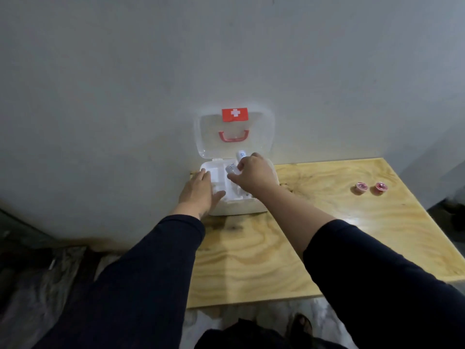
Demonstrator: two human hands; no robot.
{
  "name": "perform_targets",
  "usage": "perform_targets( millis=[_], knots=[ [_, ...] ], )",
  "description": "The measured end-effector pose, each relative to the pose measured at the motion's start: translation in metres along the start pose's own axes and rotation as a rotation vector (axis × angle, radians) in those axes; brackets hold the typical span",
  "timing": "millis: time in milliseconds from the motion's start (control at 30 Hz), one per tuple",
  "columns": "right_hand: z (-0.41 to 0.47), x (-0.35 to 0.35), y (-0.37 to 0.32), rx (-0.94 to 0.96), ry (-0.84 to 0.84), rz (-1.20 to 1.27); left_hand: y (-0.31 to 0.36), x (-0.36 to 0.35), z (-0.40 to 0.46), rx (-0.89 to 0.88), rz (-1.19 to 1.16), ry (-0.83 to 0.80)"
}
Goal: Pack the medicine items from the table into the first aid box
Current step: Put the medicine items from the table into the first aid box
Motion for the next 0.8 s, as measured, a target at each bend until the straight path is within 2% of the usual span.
perform_targets(
  millis=[200, 633, 800],
  knots=[
    [0.008, -0.040, -0.031, -0.044, -0.073, -0.034, -0.031, -0.005, -0.007, 0.036, -0.111, -0.039],
    [0.025, -0.044, -0.034, -0.078, -0.130, -0.171, -0.022, 0.006, -0.019, 0.020, 0.000, -0.054],
    [0.023, -0.047, -0.032, -0.093, -0.139, -0.146, -0.021, 0.007, -0.020, 0.020, 0.009, -0.066]
  ],
)
Point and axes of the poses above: each hand's wrist, its own z-axis towards the middle knuckle, its own x-axis out of the back of the hand, y = z × x, the point moved 3 cm from there along z, towards the middle knuckle, and after that the axes turned 12 degrees about -z, right-handed, at the moved point
